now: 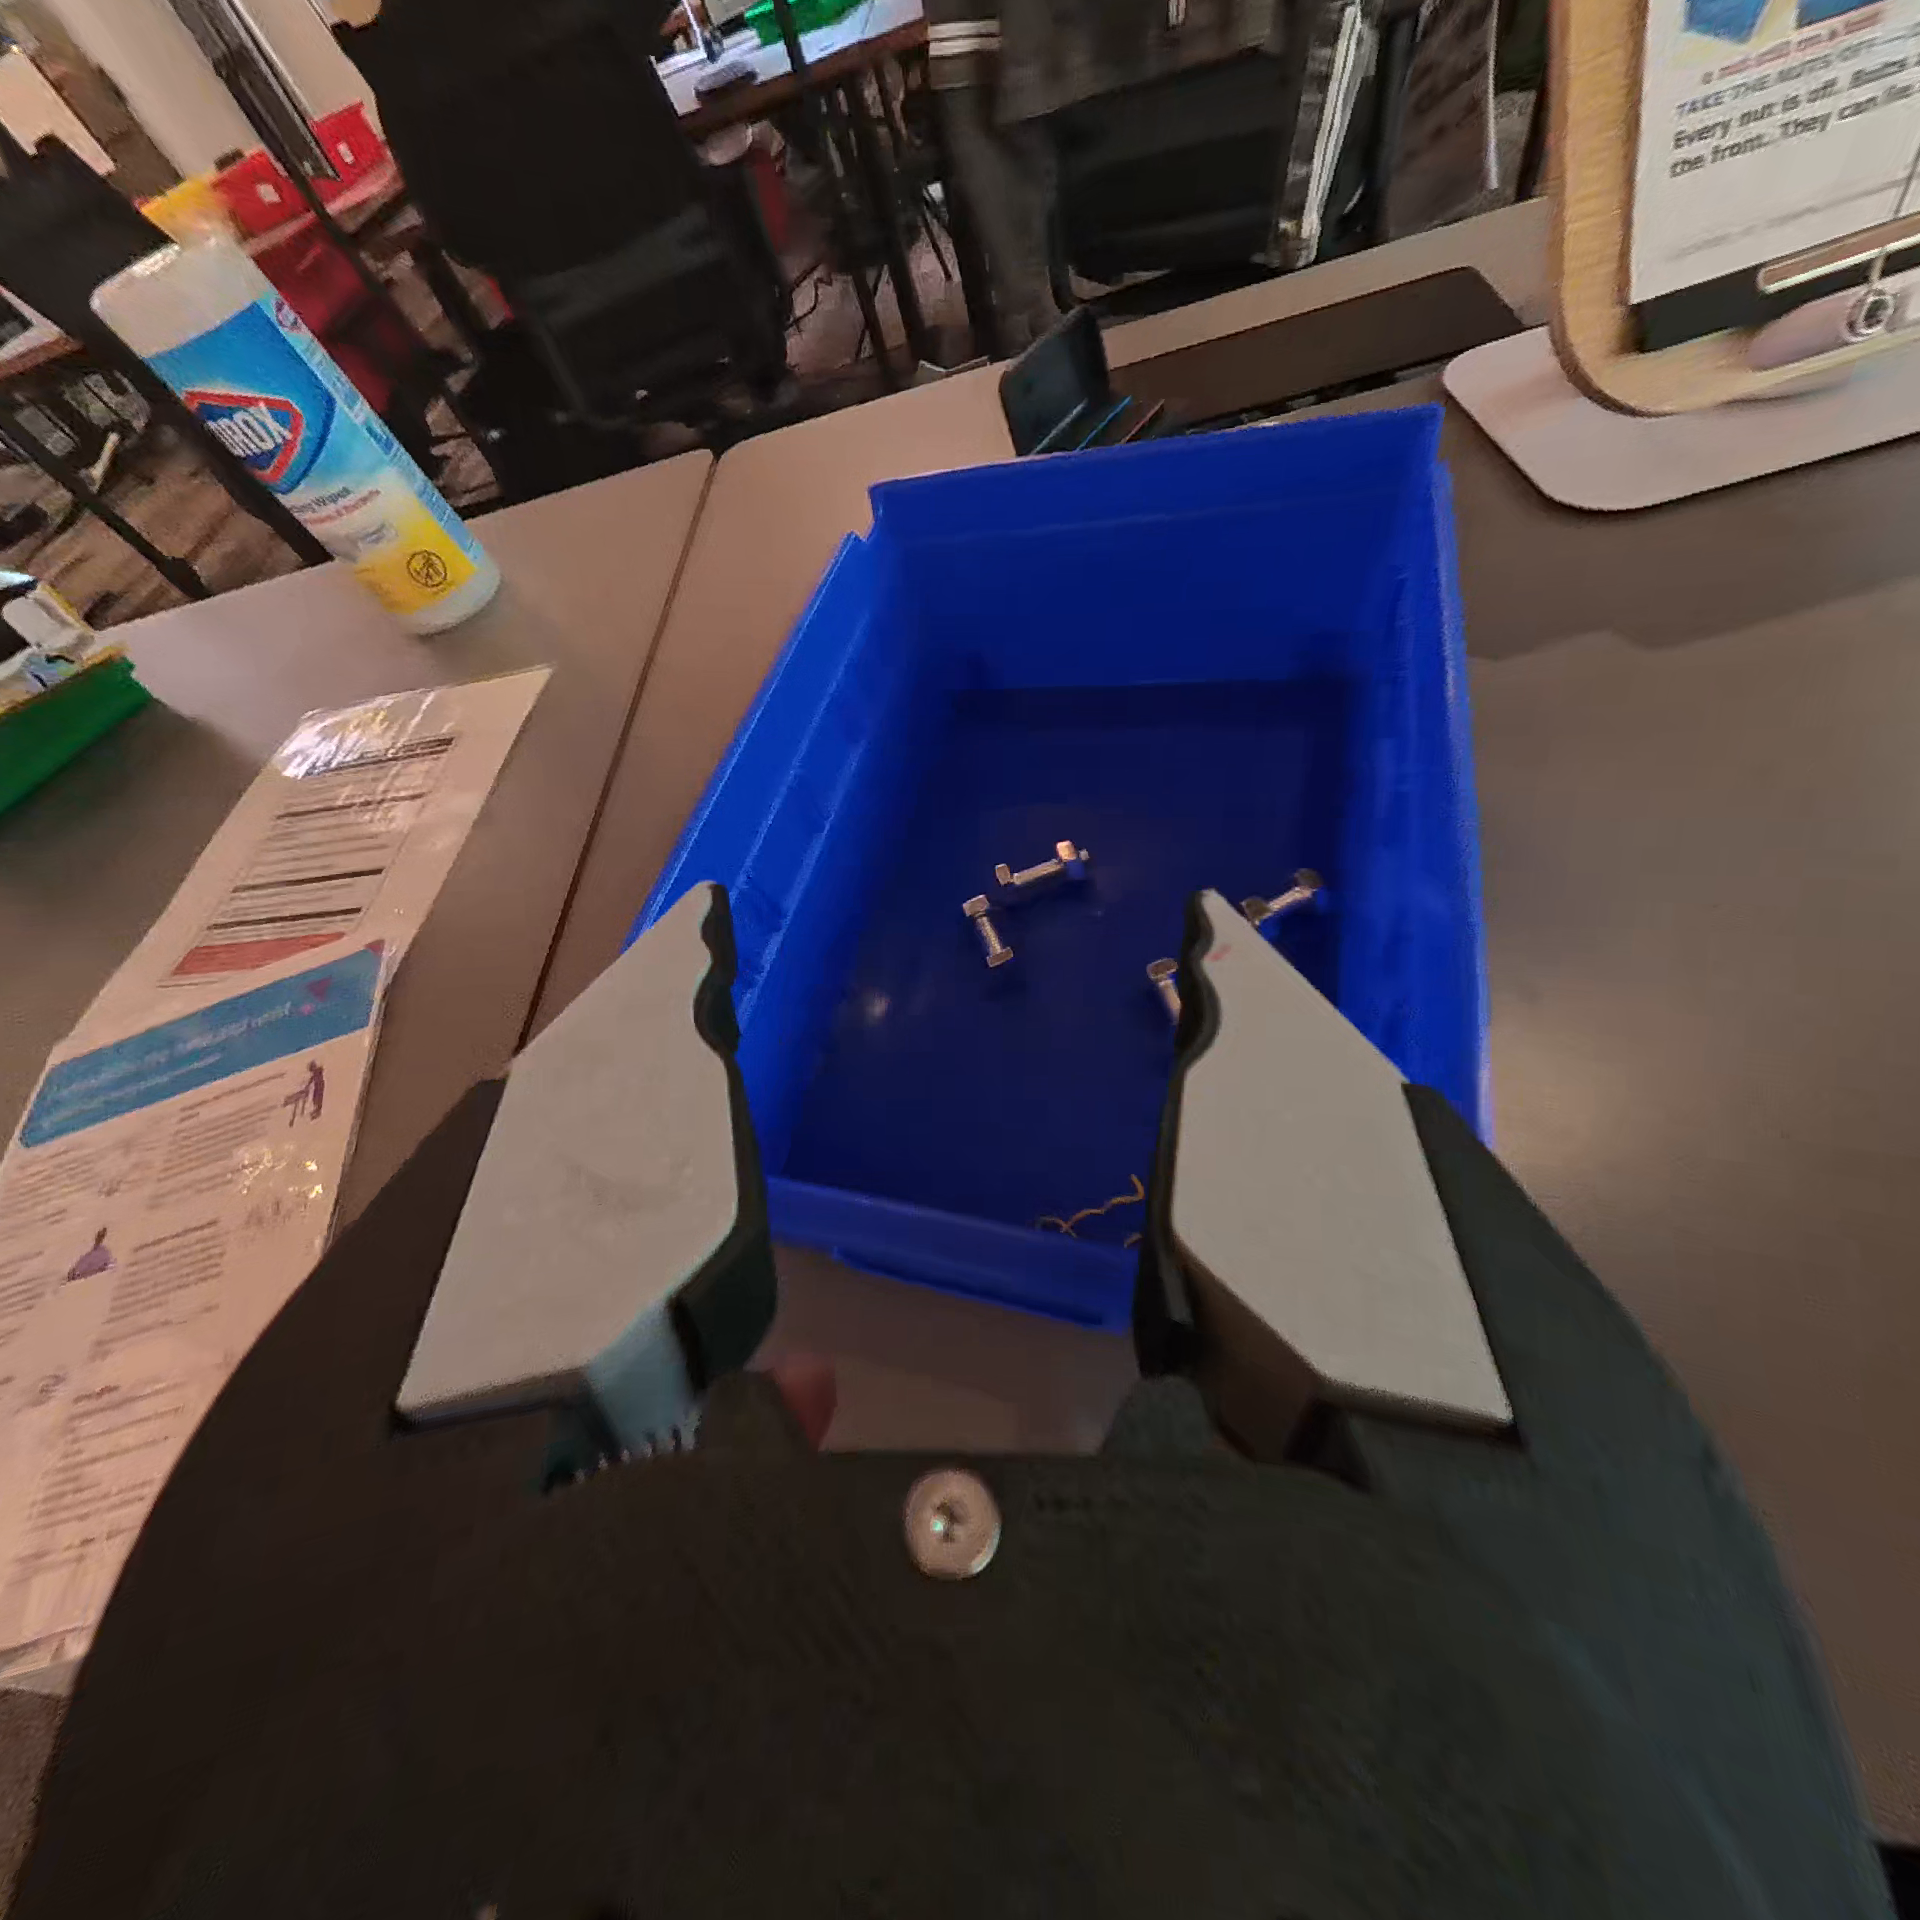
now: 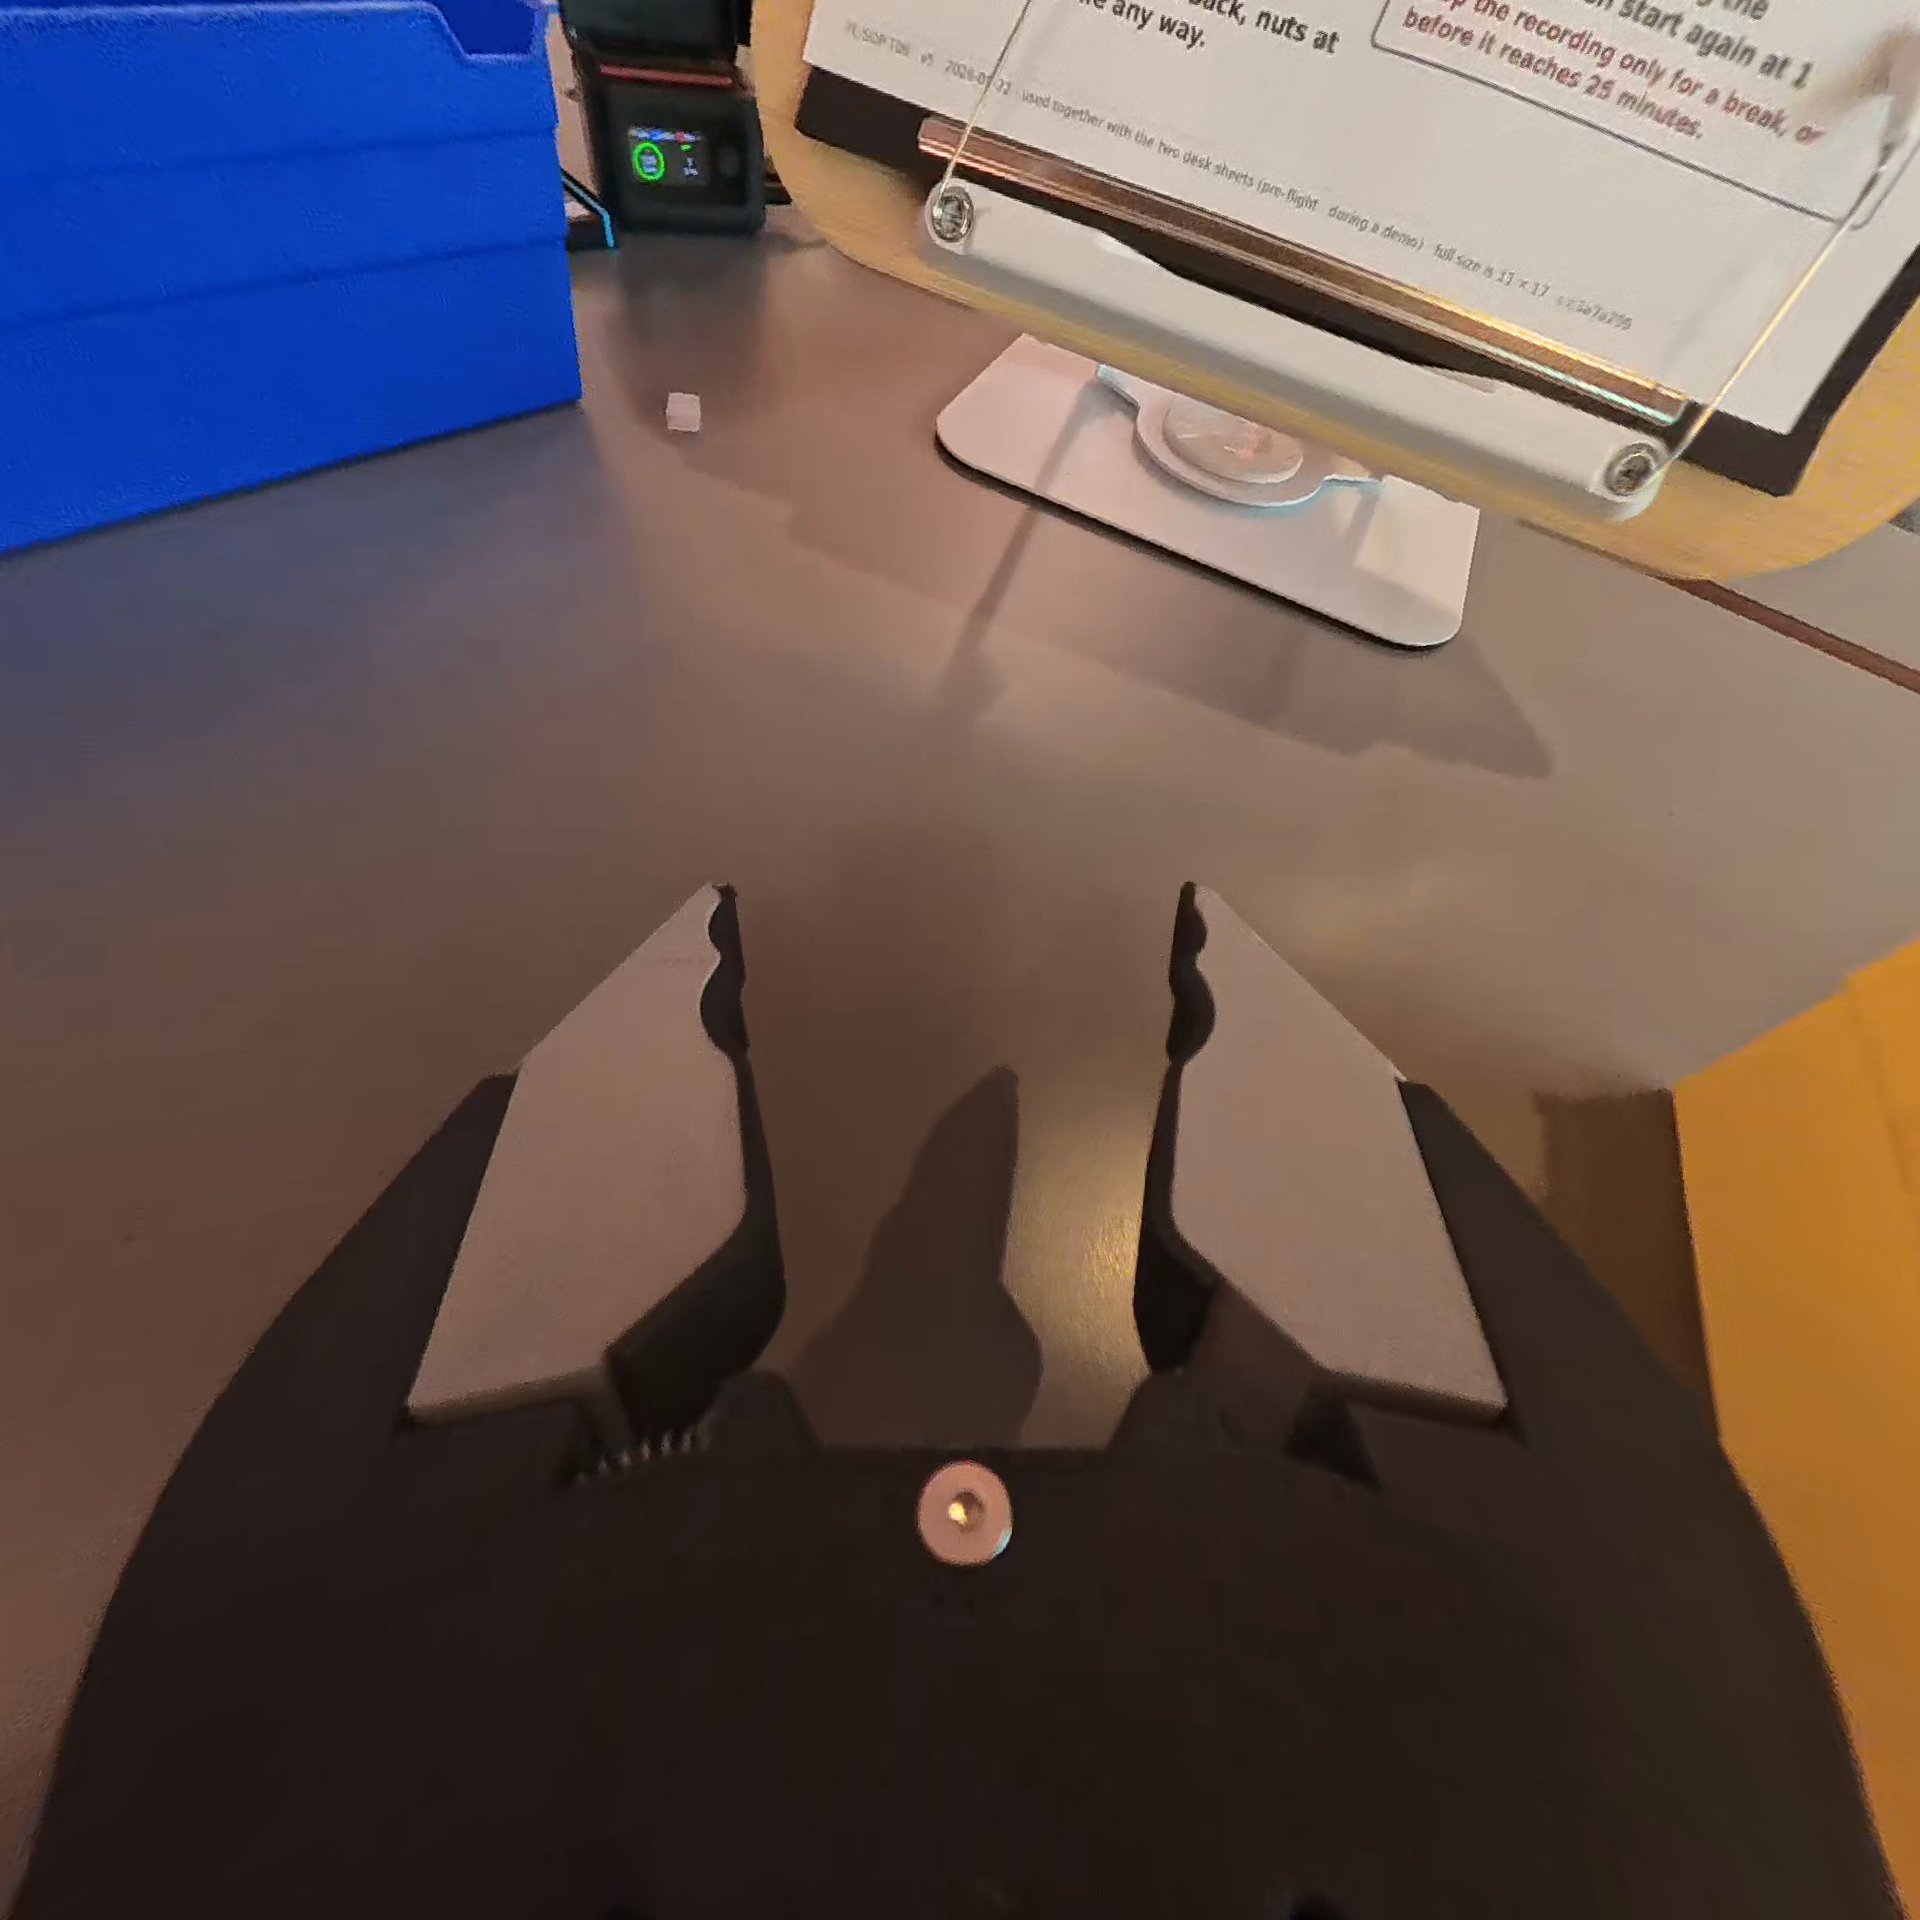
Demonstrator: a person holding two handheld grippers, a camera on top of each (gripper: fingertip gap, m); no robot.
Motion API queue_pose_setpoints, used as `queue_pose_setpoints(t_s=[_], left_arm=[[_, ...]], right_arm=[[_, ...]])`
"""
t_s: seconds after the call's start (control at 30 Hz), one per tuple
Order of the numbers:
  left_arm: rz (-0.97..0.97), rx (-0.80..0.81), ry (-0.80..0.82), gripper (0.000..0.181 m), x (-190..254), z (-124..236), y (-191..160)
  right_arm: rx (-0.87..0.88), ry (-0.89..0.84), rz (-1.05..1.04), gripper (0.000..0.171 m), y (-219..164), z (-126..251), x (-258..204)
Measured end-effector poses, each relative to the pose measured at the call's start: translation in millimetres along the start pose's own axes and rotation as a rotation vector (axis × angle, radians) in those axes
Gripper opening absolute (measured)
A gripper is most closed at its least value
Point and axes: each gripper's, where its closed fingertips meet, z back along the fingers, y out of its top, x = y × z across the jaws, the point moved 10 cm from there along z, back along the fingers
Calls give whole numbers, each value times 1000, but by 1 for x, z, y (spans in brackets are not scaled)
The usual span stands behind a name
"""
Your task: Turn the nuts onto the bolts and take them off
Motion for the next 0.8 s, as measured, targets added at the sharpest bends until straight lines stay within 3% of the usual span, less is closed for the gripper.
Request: queue_pose_setpoints(t_s=[0.27, 0.53, 0.8], left_arm=[[27, 21, 10, 84, -8, -2, -4], [-8, 10, 13, 84, 2, -3, -4], [24, -29, 77, 88, -25, 16, -23]], right_arm=[[-24, -26, 56, 77, -5, -7, -5], [-9, 6, -32, 80, -6, -4, 5], [-19, 80, -33, 81, -6, -7, 3]])
